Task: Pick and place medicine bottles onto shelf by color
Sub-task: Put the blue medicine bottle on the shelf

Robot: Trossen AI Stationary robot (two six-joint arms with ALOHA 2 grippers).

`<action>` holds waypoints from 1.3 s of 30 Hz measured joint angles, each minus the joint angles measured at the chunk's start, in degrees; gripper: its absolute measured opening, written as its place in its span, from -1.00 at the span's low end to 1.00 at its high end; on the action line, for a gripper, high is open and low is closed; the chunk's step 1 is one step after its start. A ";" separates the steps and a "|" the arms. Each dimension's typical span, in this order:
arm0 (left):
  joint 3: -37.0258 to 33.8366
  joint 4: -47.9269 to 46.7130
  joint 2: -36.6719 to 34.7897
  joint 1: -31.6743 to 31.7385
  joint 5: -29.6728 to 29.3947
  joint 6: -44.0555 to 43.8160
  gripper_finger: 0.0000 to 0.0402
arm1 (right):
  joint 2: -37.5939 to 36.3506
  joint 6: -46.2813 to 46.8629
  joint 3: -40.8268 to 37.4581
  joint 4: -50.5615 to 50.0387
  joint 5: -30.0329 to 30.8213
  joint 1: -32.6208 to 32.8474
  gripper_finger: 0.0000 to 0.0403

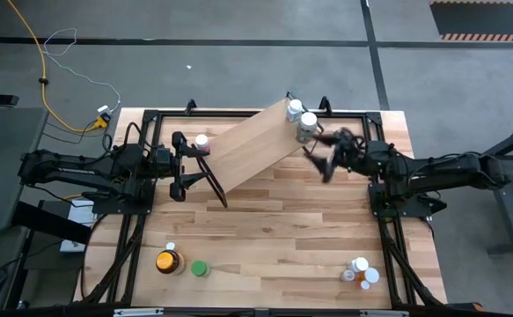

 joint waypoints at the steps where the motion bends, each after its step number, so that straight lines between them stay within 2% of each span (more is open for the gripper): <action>1: 0.00 0.00 0.00 0.00 0.00 0.00 0.30 | -0.04 0.19 0.19 -1.08 -4.76 0.46 0.58; 3: 0.02 0.00 0.00 0.00 0.00 0.00 0.30 | -0.31 3.26 2.03 -9.49 -10.49 2.19 0.58; 4: 0.00 0.00 0.00 0.00 0.00 0.00 0.30 | -0.40 5.69 4.02 -16.65 -11.17 3.46 0.58; 6: 0.00 0.00 0.00 0.00 -0.02 0.00 0.30 | -0.03 11.90 9.26 -32.97 -10.74 6.63 0.58; 9: 0.00 0.00 0.00 0.00 -0.69 0.00 0.30 | 2.54 25.22 16.47 -56.05 -6.58 13.31 0.58; 12: 0.00 0.00 0.00 0.00 -0.97 0.00 0.30 | 6.47 40.65 21.58 -69.42 -4.62 21.48 0.58; 15: 0.01 0.23 0.00 0.00 -1.09 0.00 0.30 | 11.57 54.96 24.93 -78.97 -7.07 29.49 0.58; 20: 0.00 1.57 0.00 0.00 -1.09 0.08 0.30 | 19.56 70.04 28.21 -82.10 -15.38 40.35 0.58; 24: 0.00 1.57 0.00 0.00 -1.08 0.61 0.30 | 25.29 78.03 30.97 -82.14 -18.07 45.61 0.58; 30: 0.00 0.70 0.00 0.00 -1.07 0.57 0.30 | 33.07 86.92 34.50 -82.75 -19.42 49.82 0.58; 36: 0.00 -2.55 0.02 0.00 -0.85 -1.15 0.30 | 39.32 92.08 37.06 -82.85 -27.68 52.16 0.58; 39: 0.00 -2.64 0.00 0.00 -0.82 -1.54 0.30 | 40.91 95.43 37.60 -83.11 -29.39 52.65 0.58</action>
